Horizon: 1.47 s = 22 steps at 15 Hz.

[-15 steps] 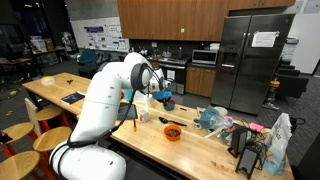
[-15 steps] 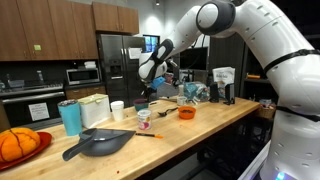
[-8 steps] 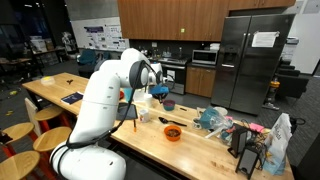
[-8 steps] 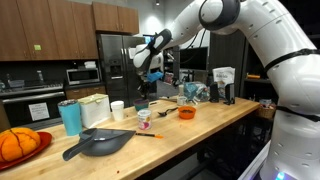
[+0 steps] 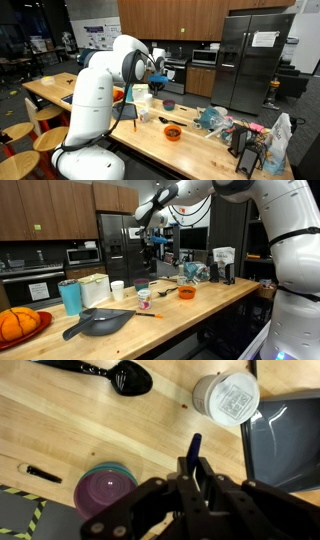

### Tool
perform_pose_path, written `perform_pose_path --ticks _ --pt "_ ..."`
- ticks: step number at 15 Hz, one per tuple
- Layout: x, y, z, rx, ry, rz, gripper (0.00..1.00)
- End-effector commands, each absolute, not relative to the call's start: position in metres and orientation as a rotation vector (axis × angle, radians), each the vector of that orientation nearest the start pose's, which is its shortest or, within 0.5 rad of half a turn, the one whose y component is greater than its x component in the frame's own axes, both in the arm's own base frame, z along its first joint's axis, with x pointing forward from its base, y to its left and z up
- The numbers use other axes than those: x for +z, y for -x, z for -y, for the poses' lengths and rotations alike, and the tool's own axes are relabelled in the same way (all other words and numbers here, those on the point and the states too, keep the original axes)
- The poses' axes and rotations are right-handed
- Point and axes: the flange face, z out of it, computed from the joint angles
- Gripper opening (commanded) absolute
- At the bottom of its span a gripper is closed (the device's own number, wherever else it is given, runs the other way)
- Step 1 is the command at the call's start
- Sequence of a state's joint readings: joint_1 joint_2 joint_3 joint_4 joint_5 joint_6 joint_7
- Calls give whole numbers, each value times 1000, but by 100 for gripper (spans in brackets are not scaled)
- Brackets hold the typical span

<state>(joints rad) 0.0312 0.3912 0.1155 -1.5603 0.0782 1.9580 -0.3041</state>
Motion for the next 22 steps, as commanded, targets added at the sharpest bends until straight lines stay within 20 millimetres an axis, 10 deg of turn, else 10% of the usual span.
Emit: perform_pose_path --ticks 1,15,22 --pt "452 -631 -63 51 2855 713 3" --pt "461 -523 72 769 2535 642 3" --pt "466 -505 107 939 2502 471 3"
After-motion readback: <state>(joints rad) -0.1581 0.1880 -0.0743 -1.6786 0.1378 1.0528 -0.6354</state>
